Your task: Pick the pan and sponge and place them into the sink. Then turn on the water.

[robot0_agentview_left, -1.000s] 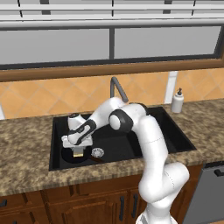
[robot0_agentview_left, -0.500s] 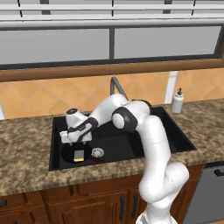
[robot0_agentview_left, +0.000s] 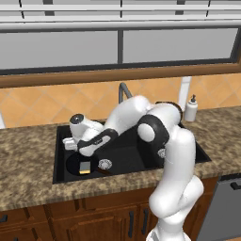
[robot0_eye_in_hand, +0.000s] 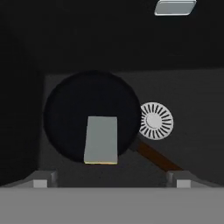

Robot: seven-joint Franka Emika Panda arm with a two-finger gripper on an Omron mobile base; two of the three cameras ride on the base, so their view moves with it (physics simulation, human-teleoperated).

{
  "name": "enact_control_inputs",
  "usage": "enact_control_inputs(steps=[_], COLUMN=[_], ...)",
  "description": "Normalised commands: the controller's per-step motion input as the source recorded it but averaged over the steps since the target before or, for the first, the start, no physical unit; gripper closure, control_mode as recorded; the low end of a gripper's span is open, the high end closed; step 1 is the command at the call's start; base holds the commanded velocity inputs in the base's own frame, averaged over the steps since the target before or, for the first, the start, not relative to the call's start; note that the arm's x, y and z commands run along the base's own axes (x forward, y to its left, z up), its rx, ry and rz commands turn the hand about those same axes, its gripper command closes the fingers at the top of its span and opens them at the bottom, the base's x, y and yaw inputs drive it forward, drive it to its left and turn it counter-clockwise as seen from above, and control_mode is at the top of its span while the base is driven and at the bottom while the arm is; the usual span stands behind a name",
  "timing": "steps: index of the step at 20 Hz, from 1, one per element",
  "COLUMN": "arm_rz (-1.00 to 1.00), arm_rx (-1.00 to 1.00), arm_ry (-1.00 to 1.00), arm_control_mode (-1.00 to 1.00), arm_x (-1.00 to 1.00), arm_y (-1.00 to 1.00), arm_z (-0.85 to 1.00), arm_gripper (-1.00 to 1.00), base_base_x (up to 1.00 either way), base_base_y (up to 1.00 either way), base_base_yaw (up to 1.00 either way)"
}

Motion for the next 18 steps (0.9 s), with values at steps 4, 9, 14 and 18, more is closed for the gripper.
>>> enact_control_inputs(steps=[4, 9, 14, 18], arm_rz=[0.09, 0.11, 0.12, 0.12], arm_rx=[0.00, 0.00, 0.00, 0.00], arm_ry=[-0.16, -0.02, -0.01, 0.00], arm_control_mode=[-1.00, -1.00, -1.00, -1.00], arm_x=[-0.46, -0.37, -0.26, -0.27], arm_y=[-0.21, -0.27, -0.18, -0.34], arm_z=[0.87, 0.95, 0.91, 0.79], arm_gripper=[-1.00, -1.00, -1.00, -1.00], base_base_x=[0.00, 0.00, 0.00, 0.00], base_base_y=[0.00, 0.00, 0.00, 0.00], base_base_yaw=[0.00, 0.00, 0.00, 0.00])
